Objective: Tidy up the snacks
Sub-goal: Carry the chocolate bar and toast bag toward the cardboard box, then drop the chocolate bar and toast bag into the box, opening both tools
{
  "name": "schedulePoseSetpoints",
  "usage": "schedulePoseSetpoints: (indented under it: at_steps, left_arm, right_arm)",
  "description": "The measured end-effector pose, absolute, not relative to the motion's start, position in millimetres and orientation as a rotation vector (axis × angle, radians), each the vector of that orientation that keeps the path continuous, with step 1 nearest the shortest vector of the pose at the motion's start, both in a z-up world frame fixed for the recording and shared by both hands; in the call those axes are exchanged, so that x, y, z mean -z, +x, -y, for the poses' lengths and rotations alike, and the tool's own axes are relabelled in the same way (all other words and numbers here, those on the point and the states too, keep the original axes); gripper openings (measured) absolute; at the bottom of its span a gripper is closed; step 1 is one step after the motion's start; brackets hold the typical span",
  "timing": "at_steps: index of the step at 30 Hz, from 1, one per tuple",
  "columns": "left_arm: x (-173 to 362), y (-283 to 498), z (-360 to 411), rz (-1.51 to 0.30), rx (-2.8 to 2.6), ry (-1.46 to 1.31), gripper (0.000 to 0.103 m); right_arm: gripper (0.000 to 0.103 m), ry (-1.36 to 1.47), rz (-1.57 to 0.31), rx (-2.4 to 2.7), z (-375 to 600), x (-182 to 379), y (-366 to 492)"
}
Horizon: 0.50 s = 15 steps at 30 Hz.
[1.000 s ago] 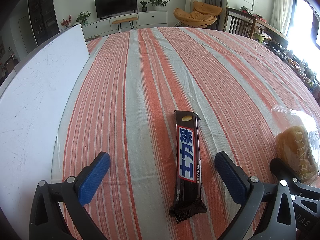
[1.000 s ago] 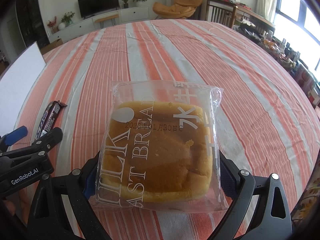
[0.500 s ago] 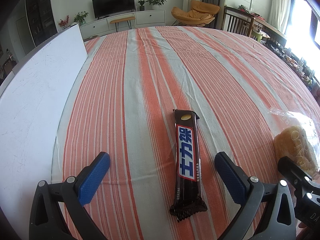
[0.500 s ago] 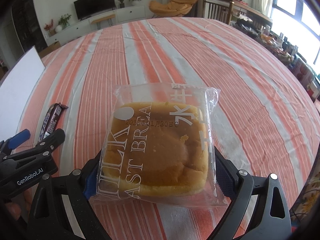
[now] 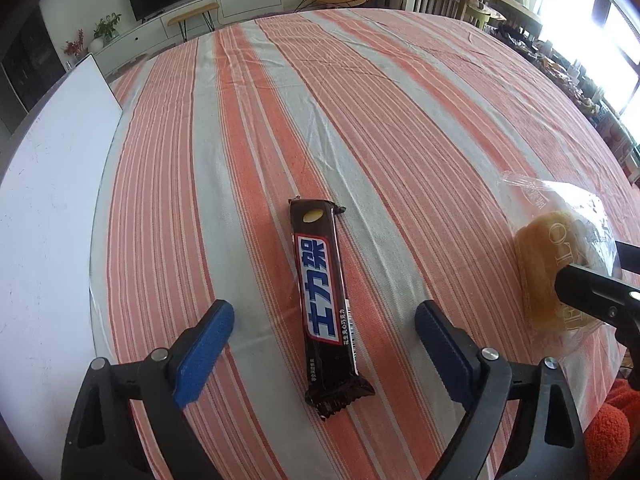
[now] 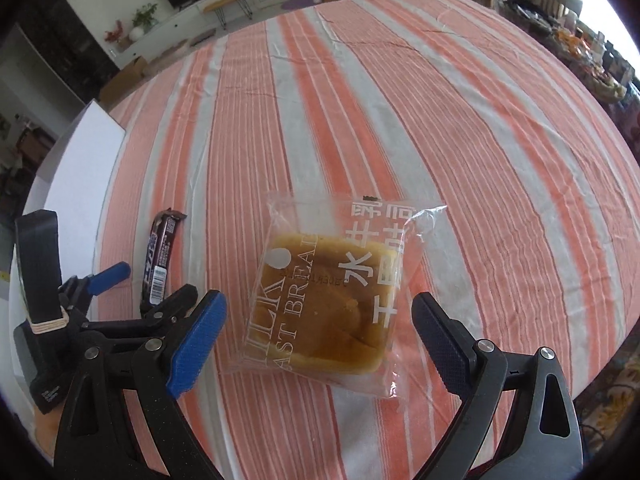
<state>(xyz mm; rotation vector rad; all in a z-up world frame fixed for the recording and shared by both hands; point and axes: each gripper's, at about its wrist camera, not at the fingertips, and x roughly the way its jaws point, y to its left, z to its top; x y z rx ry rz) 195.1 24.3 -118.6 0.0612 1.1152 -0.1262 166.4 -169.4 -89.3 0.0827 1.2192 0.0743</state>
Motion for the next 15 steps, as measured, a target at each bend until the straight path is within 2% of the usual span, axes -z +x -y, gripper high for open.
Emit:
schedulePoseSetpoints:
  at_steps: [1,2,3,8,12,15]
  left_arm:
    - [114,194,-27,-1.097,0.101,0.063,0.056]
    - [112,193,-30,-1.1,0.112,0.039,0.016]
    - [110,193,-35,-1.114,0.12,0.0,0.017]
    - [71,159,-65,-1.045,0.205,-0.223,0.017]
    - [9,116,-94,-0.943,0.32,-0.425,0.017]
    - [-45,82,-132,-0.827,0.334,-0.479,0.017]
  right_arm:
    - [0.093,0.058,-1.214,-0.057,168,92,168]
    - [0.086,0.046,-1.208,-0.043,169,93,169]
    - [0.072,0.066,-1.211,-0.048,172,93,167]
    - [0.07,0.159,-1.15,-0.079,187,60,145]
    - [0.07,0.189,-1.048,-0.201,163,3,129]
    - [0.07,0.171,-0.967,-0.337,115,-42,119]
